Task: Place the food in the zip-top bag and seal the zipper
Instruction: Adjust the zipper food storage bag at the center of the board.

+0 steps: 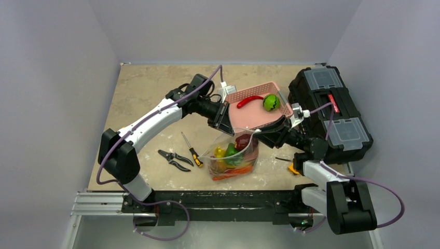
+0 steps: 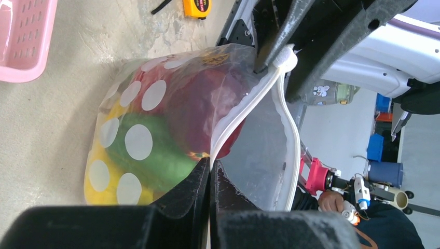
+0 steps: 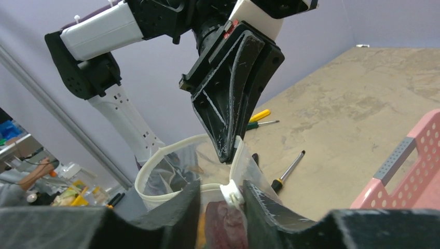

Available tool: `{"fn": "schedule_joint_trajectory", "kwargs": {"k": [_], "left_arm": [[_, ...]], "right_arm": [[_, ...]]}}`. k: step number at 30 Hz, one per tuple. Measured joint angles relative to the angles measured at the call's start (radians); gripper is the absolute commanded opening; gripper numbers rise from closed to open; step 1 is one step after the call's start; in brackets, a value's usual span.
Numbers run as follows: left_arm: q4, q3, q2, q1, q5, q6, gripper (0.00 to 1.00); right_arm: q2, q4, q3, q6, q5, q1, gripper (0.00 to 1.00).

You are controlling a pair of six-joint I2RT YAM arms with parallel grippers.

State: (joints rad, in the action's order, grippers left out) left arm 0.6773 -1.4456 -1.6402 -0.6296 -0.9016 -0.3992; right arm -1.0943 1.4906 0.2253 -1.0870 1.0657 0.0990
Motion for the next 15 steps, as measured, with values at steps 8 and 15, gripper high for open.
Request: {"fn": "schedule_joint_trajectory", "kwargs": {"k": [8,15], "left_arm": [[-0.004,0.01,0.048,-0.01,0.093,0.026,0.48],[-0.041,0.013,0.183,-0.097,0.256,0.058,0.68]], "right_arm": [[-0.003,-0.018,0.002,-0.002,-0.006,0.001,0.0],[0.023,-0.109,0.008,0.009,-0.034,0.006,0.0]]}}
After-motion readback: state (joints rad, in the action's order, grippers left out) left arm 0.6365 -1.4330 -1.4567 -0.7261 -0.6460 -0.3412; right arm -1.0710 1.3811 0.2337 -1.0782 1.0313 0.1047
